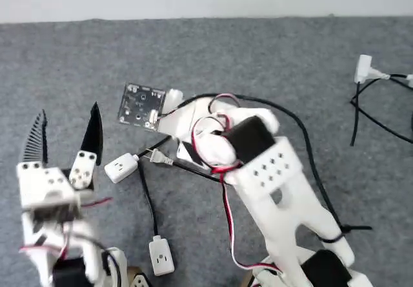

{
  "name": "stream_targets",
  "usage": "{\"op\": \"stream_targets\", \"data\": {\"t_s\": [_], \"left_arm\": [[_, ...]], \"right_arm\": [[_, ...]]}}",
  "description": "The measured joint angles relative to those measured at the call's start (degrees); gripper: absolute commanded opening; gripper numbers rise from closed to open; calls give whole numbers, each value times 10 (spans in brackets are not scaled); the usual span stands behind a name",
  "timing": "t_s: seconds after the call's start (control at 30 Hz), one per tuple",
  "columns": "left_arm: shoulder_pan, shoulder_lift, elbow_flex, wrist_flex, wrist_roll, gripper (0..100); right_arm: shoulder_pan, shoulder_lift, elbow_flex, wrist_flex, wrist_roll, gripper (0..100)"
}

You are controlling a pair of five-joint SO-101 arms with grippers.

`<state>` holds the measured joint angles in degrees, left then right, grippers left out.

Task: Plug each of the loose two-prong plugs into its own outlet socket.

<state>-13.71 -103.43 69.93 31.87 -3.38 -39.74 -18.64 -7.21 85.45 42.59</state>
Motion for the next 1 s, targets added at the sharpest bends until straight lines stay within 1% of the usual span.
{"op": "stream_targets", "data": {"t_s": [0.1, 0.2, 0.3, 0.37, 0.63, 0.8, 1.0], "left_arm": [[64, -1, -77, 54, 1, 283], [125, -1, -127, 115, 1, 283], [185, -1, -140, 163, 1, 283], [207, -1, -134, 164, 1, 283], [215, -1, -25, 128, -10, 283], [161, -2, 18, 78, -10, 283], [149, -2, 43, 69, -10, 283]], "right_arm": [[-13, -2, -14, 7, 0, 9], [-37, -3, -14, 7, -13, 9], [-61, -4, -14, 8, -17, 9], [-74, -6, -14, 8, -17, 9], [-79, -43, -15, 8, -17, 9], [-77, -61, -14, 11, -19, 9], [-84, -69, -14, 40, -18, 9]]}}
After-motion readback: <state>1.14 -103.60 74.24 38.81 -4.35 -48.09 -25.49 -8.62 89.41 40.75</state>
